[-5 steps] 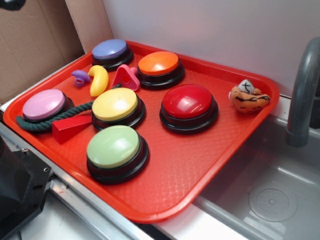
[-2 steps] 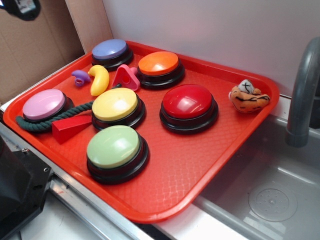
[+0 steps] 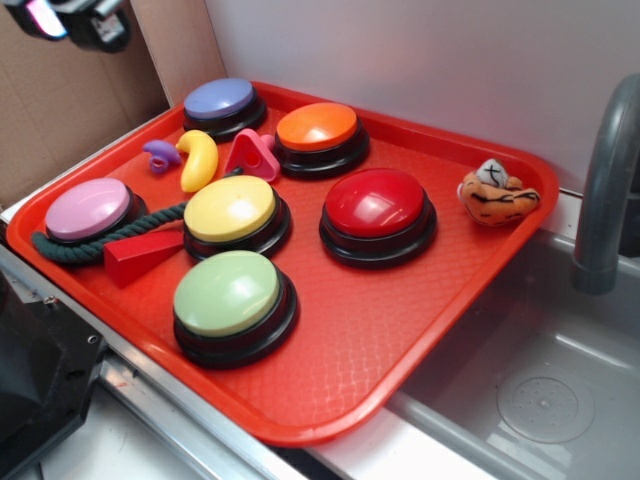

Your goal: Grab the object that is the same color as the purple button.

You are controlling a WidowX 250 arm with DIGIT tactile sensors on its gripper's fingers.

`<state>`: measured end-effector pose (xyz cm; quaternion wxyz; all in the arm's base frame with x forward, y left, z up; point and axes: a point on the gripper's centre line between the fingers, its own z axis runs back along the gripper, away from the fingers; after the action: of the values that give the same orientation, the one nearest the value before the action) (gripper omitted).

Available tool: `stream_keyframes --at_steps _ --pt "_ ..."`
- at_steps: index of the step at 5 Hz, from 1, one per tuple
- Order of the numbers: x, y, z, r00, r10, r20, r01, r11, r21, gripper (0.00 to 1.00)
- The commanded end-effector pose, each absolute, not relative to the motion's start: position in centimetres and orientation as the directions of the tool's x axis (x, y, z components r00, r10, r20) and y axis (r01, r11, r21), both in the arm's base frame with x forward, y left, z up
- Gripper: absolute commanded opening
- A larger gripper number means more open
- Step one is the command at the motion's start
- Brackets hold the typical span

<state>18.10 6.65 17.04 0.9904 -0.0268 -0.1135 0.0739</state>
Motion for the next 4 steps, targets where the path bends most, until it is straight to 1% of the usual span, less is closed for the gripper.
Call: stream_keyframes --at_steps 1,2,3,4 --pt "21.6 12.2 13.5 0.905 0.318 0.281 -0.323 0.946 -0.03 1.0" --pt "22.7 13.9 11.1 0.88 0.371 0.296 -0.379 0.925 -0.031 1.0" --pt "23.2 15.2 8.8 0.86 0.419 0.29 -0.429 0.903 -0.033 1.0" --pt "23.1 15.9 7.1 0.852 0.45 0.267 -0.457 0.889 -0.04 1.0"
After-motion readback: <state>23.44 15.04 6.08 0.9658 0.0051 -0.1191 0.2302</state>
